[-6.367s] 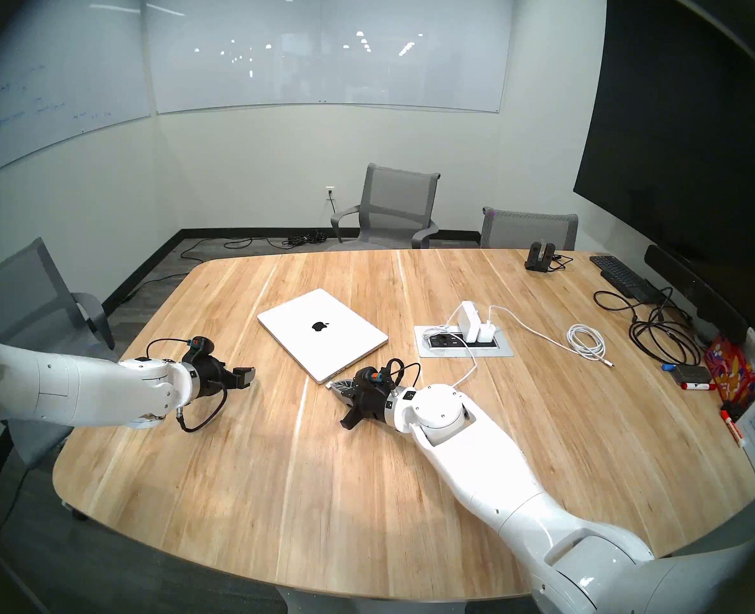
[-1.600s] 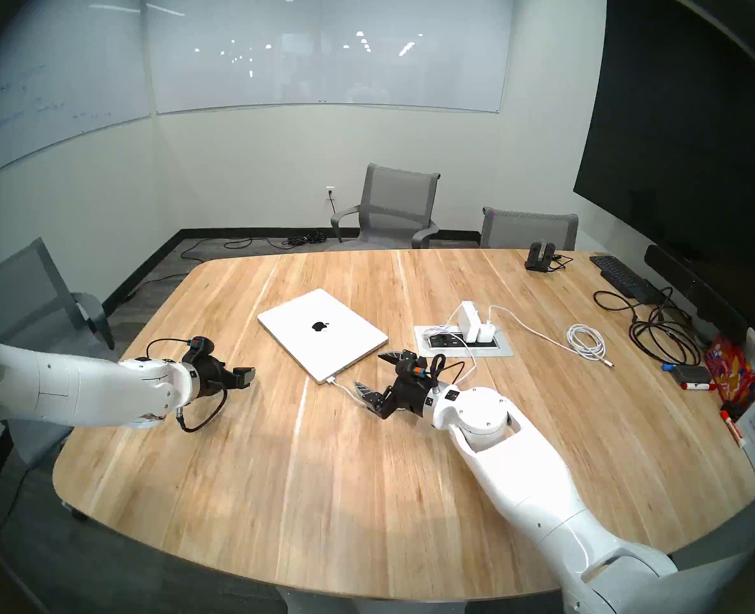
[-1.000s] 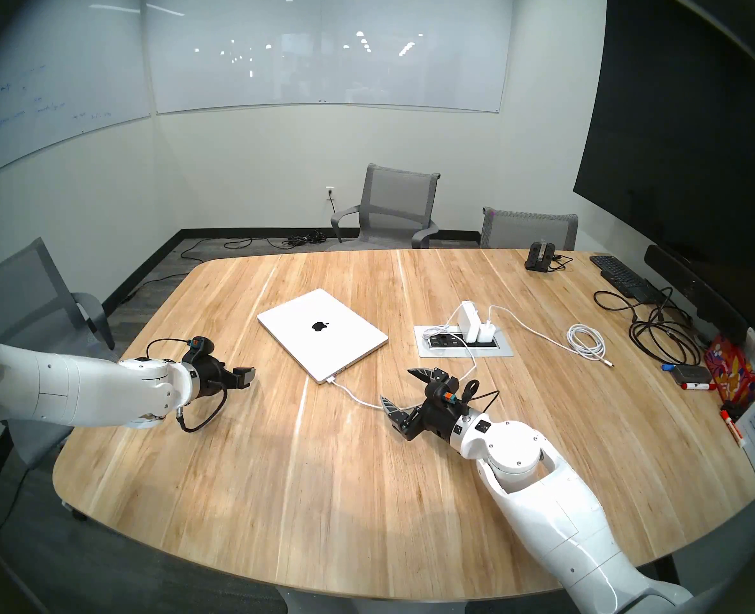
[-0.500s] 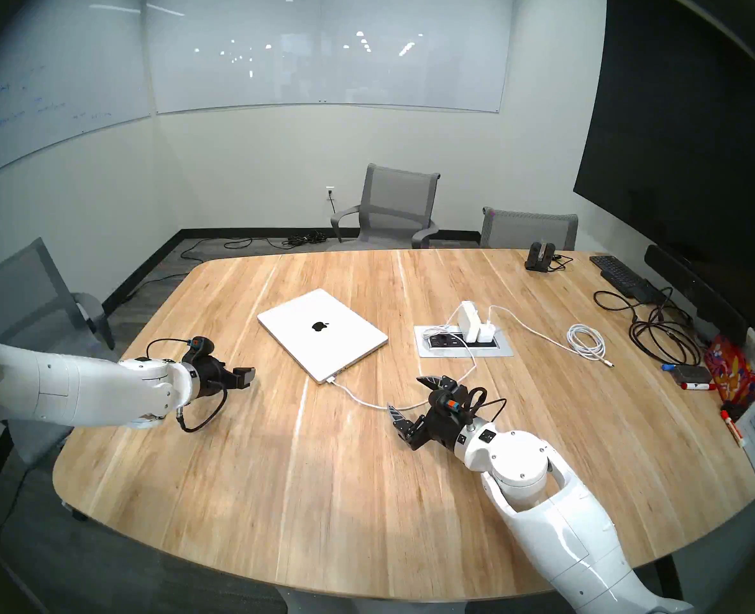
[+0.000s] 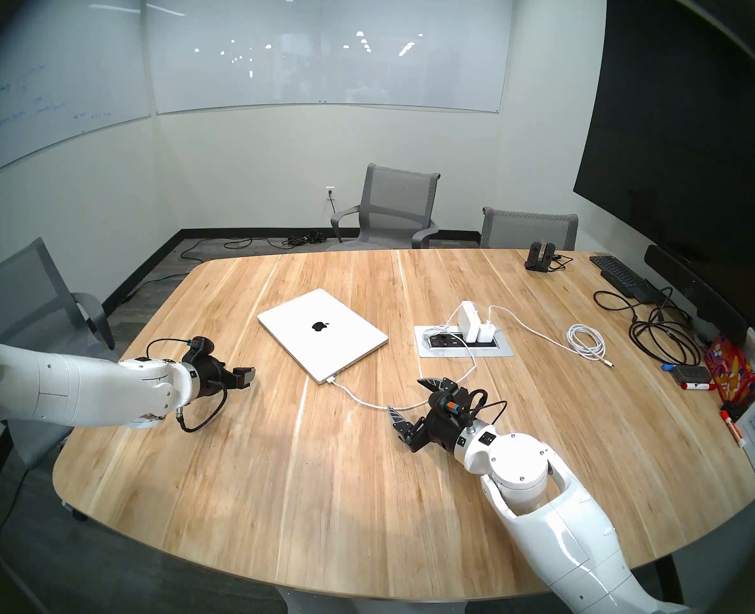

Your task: Plug the charging cable into the port of a MacBook

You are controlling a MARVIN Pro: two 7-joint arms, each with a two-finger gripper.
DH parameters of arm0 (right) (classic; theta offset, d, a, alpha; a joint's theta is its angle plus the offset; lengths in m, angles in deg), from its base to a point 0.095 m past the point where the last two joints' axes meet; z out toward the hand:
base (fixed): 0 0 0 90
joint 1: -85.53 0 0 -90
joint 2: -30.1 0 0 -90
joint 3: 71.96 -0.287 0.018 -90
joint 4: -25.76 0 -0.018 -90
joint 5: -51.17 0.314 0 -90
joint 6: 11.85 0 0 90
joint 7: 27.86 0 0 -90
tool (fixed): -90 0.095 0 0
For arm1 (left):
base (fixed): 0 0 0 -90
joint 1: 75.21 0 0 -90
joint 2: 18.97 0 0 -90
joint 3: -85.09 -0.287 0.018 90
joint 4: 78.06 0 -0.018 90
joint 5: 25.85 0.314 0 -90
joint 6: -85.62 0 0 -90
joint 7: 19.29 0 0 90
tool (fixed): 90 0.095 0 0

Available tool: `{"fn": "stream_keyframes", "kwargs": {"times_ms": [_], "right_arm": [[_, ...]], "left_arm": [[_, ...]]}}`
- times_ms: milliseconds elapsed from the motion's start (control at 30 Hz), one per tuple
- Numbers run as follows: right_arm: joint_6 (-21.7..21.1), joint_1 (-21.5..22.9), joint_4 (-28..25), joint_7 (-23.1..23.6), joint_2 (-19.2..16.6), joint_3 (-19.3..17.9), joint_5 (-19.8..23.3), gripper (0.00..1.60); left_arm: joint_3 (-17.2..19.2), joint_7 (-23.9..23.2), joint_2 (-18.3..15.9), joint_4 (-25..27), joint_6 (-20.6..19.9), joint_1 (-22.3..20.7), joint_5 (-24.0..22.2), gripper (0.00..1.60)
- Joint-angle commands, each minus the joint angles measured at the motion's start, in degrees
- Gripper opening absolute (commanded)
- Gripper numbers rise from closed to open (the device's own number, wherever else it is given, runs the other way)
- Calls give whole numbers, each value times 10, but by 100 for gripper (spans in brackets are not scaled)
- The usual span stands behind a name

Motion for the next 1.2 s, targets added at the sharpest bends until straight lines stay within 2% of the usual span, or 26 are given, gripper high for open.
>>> {"fn": "stream_keyframes", "kwargs": {"times_ms": [0,1167], "right_arm": [[5,5,-15,1,3,2,2,160],[6,4,-15,1,4,2,2,160]], "left_arm": [[6,0,0,0,2,-8,0,160],[6,0,0,0,2,-8,0,160]]}}
